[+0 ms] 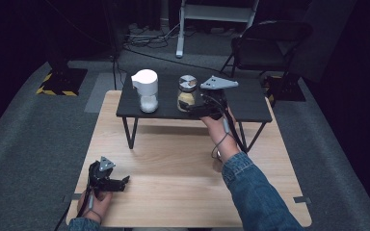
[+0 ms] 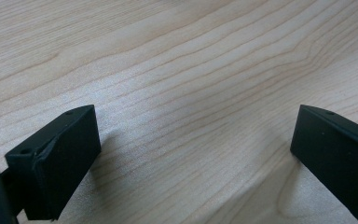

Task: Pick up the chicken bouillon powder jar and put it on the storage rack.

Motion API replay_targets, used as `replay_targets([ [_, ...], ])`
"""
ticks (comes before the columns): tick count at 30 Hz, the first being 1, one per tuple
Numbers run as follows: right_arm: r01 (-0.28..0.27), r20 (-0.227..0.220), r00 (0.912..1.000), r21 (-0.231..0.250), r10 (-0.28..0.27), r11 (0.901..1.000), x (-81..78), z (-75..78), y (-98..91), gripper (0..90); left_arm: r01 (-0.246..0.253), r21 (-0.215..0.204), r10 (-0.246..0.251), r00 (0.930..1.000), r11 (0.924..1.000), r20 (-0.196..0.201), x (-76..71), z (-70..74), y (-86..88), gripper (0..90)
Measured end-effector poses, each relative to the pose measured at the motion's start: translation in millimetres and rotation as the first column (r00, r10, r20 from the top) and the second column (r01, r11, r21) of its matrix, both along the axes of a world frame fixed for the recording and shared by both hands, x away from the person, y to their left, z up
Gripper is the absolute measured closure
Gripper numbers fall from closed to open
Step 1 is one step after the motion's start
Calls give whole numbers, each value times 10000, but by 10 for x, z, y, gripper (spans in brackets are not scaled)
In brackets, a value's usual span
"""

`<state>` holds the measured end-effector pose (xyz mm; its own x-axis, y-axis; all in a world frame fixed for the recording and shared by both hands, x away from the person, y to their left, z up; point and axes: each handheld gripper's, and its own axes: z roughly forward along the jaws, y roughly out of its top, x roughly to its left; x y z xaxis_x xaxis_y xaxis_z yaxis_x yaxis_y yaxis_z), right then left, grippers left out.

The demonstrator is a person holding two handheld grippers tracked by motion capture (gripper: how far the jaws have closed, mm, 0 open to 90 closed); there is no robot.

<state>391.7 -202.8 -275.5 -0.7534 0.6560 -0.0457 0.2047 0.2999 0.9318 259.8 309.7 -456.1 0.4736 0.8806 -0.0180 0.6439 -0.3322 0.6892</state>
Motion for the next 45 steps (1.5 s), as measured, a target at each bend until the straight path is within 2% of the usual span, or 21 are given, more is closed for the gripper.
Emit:
replay_targets([
  [14, 36, 173, 9998, 442, -44, 9990, -302, -56, -456, 45, 6, 12, -6, 10000, 10000, 23, -6, -3, 0, 14],
  [20, 36, 355, 9994, 411, -51, 9991, -436, -62, -616, 46, 5, 12, -5, 10000, 10000, 24, -6, -3, 0, 14],
  [27, 121, 524, 9985, 718, -158, 9973, -584, -107, -810, 46, 5, 13, -5, 10000, 10000, 24, -6, -3, 0, 14],
  [36, 167, 582, 9981, 795, -214, 9967, -723, -176, -972, 45, 5, 10, -5, 10000, 10000, 24, -6, -3, 0, 14],
  [45, 271, 842, 9959, 552, -317, 9981, -899, -242, -1072, 45, 4, 10, -4, 10000, 10000, 23, -6, -3, 0, 14],
])
